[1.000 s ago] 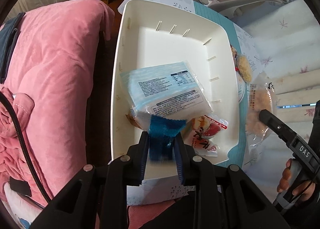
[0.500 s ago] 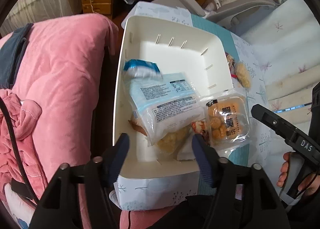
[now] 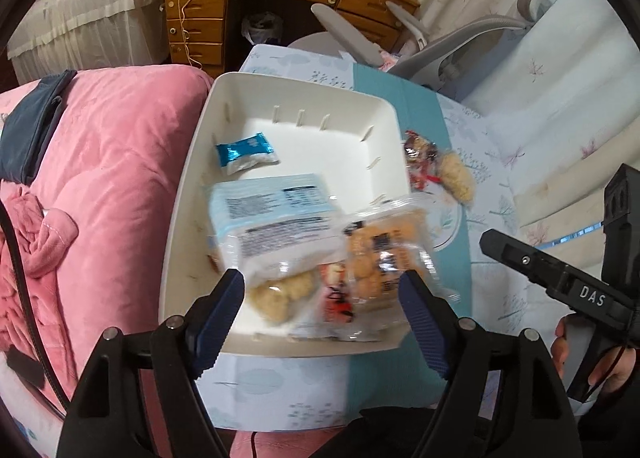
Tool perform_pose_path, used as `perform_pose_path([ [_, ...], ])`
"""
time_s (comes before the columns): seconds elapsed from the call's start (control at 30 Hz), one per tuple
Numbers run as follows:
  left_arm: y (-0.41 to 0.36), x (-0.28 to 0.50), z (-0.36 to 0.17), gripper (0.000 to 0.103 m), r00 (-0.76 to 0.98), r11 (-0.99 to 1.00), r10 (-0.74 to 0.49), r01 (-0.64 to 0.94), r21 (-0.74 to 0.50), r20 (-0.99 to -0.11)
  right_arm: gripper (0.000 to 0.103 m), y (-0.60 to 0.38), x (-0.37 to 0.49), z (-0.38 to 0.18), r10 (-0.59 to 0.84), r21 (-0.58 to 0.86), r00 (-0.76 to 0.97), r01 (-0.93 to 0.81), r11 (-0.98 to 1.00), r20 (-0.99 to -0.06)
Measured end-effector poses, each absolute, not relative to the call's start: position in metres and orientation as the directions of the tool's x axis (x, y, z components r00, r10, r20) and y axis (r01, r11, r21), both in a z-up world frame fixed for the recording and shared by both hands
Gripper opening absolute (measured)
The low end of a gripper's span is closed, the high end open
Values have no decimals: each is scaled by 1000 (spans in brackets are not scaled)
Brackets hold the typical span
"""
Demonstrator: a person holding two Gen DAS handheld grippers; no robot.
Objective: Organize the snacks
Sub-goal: 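Move the left tool to the green packet while the right tool approaches the yellow-crisp bag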
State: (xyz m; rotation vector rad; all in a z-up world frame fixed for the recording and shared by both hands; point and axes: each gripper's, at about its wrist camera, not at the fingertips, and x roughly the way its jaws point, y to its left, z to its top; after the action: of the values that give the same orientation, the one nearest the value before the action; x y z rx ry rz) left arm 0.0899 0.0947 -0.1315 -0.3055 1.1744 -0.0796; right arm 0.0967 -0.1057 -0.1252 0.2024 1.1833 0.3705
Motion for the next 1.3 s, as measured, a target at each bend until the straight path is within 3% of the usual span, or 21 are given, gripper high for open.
perform_pose_path([
  [0.13, 62, 84, -125, 78, 412, 949, -226, -110, -294, -883, 85, -130, 98, -121, 391, 341, 316, -203, 918, -864],
  [0.3, 20, 80, -123, 78, 431, 942, -221, -136, -305, -875, 69, -158, 105, -120, 391, 328, 288, -244, 913, -874],
  [0.9, -107, 103, -154, 78, 406, 924, -196, -229, -308, -892, 69, -255, 149, -132, 384, 281, 294, -338, 898, -875],
  [1.3, -136, 152, -200, 78, 391, 913, -36, -361, -189, -920, 69, -279, 185, -159, 366, 221, 388, -369, 903, -846],
])
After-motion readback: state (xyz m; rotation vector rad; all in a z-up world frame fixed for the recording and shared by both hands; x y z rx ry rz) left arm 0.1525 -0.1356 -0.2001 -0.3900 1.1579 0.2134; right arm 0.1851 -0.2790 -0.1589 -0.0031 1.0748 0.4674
